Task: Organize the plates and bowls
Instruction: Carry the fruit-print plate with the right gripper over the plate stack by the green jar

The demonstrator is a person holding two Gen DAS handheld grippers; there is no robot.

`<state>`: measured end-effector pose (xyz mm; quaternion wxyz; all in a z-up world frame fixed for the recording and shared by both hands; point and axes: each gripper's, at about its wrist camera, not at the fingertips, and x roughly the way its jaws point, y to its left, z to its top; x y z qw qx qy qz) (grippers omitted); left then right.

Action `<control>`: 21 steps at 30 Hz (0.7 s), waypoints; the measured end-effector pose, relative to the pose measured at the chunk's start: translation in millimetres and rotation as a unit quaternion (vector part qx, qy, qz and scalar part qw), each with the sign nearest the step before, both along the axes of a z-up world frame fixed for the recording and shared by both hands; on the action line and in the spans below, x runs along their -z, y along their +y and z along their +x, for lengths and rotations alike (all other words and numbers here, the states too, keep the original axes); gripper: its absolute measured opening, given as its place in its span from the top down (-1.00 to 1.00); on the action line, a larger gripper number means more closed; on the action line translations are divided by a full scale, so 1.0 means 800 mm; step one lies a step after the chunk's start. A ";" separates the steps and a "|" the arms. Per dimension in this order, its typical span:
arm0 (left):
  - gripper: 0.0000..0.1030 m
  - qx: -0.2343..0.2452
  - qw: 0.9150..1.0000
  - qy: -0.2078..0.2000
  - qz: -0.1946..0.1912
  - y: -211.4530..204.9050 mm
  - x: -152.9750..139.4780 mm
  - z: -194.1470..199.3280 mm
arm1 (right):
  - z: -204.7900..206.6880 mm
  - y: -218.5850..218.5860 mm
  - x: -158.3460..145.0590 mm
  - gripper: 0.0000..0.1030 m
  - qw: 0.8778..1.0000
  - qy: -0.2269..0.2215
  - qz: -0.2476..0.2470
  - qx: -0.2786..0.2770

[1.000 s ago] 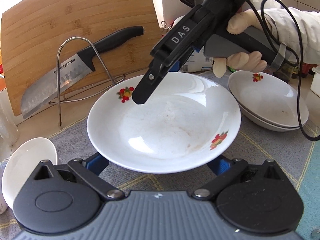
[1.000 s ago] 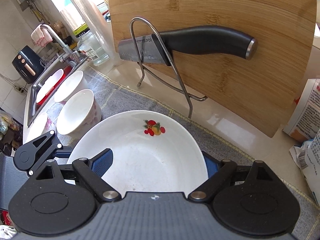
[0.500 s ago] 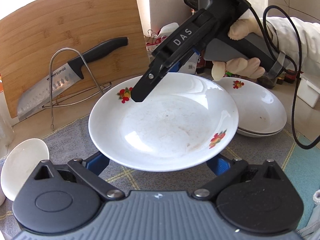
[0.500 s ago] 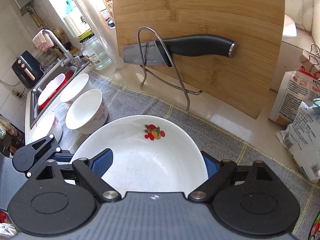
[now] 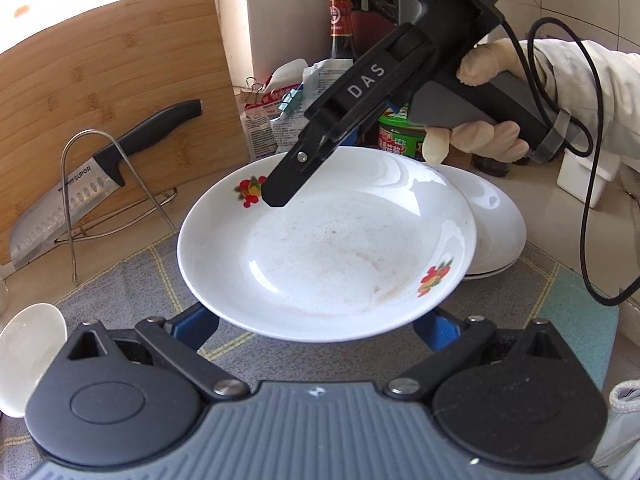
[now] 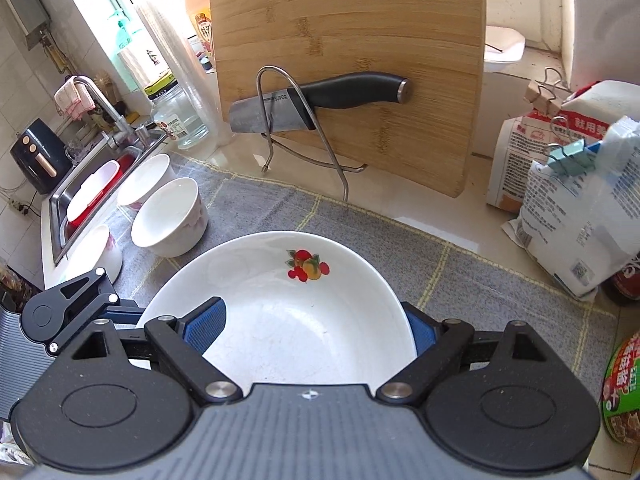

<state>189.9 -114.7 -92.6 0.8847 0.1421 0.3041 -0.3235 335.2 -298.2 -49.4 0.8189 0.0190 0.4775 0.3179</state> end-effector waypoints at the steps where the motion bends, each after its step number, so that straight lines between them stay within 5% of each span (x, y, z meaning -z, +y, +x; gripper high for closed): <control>1: -0.98 0.003 1.000 0.000 0.000 -0.003 0.000 -0.001 | -0.003 -0.004 -0.001 -0.83 1.000 0.000 0.000 0.005; 21: -0.98 0.075 0.997 0.004 0.001 -0.065 0.001 -0.012 | -0.054 -0.086 -0.002 -0.83 0.997 0.001 -0.001 0.082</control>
